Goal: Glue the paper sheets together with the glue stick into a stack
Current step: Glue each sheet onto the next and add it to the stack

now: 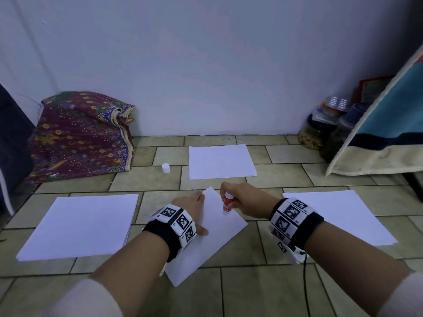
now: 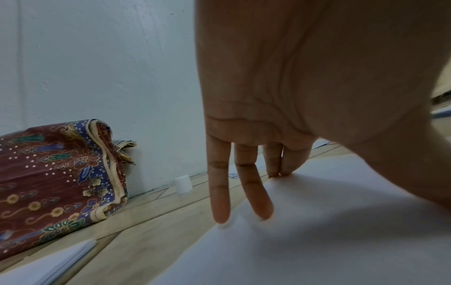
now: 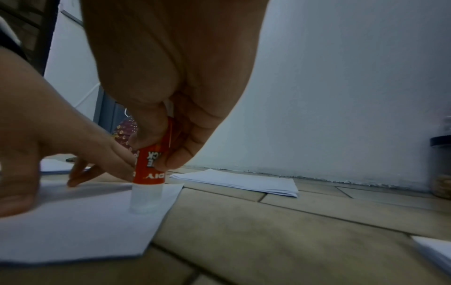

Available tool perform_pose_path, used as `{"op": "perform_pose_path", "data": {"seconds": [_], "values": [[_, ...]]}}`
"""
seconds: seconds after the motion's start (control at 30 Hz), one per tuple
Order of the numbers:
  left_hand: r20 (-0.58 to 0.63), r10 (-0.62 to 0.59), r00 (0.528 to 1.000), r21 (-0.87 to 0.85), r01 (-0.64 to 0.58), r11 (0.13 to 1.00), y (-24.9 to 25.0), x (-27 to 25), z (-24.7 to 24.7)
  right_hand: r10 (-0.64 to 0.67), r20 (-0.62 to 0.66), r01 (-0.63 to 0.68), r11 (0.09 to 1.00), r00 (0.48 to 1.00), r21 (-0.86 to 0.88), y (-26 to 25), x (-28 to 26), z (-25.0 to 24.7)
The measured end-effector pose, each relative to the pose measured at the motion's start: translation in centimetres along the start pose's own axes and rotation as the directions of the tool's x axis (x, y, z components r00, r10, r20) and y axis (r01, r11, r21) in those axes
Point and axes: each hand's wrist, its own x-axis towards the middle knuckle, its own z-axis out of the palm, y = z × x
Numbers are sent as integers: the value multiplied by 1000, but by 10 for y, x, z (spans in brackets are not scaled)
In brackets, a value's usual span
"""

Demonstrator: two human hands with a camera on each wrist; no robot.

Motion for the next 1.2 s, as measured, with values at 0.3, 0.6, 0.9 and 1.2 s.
{"op": "perform_pose_path", "data": {"seconds": [0.3,0.6,0.9,1.2], "values": [[-38,-35,999,35,36,999,-1,0,7,43,26,-44,998,999,44,16,-34,2],[6,361,933,-50,-360,931,3,-7,7,476,39,-200,292,879,935,37,-32,-10],[-92,197,976,24,-196,980,9,-18,2,552,-257,-104,539,793,836,26,-9,5],[55,60,997,-54,-57,997,14,-14,16,347,-370,-177,890,862,421,-1,27,16]]}}
